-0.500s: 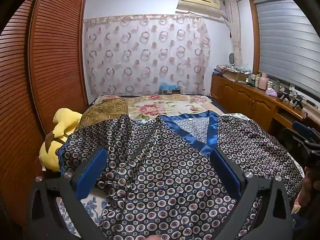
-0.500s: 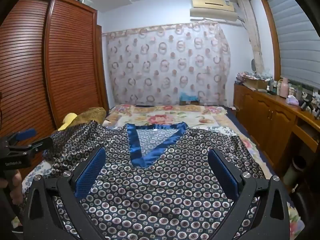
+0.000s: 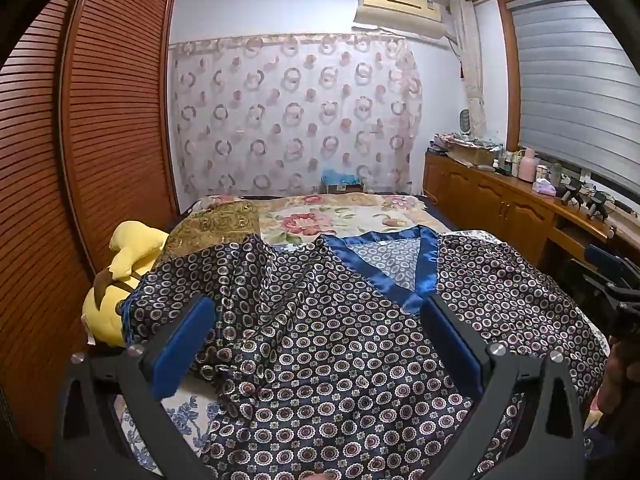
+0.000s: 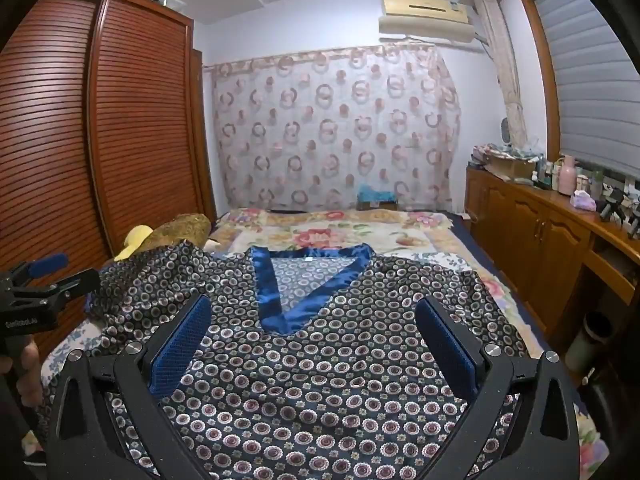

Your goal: Fold small clothes

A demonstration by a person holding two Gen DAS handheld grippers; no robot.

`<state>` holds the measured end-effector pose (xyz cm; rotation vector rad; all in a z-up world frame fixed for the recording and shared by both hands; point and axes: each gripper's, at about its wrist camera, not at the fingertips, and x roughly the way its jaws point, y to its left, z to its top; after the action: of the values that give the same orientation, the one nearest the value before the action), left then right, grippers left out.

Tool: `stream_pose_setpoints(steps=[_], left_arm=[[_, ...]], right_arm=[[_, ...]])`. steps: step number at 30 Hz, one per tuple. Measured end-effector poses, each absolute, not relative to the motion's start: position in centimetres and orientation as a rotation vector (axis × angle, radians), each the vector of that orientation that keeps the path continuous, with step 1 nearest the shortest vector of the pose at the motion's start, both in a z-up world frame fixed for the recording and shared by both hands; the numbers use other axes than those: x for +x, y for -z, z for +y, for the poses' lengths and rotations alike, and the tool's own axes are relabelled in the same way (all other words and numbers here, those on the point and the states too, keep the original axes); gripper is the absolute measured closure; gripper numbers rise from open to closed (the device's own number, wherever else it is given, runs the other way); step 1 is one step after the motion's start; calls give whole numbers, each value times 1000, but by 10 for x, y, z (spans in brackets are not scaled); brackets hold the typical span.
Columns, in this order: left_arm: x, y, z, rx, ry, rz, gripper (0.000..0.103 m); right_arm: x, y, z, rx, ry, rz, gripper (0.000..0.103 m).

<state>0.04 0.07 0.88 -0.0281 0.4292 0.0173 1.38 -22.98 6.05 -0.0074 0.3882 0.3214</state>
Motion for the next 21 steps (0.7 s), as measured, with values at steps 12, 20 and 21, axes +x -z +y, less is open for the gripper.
stream_pose_setpoints(steps=[12,20,21], left_arm=[[-6,-9,-1,-25,-28,418,0],[-6,-11,-2,-24,-29,414,0],[-6,-11,-2,-24,-28,413,0]], right_arm=[[12,-62,-234,-7,-320,387,0],[13,-62,-233,-7,-320,388,0],[13,-62,-233,-6,-320,388,0]])
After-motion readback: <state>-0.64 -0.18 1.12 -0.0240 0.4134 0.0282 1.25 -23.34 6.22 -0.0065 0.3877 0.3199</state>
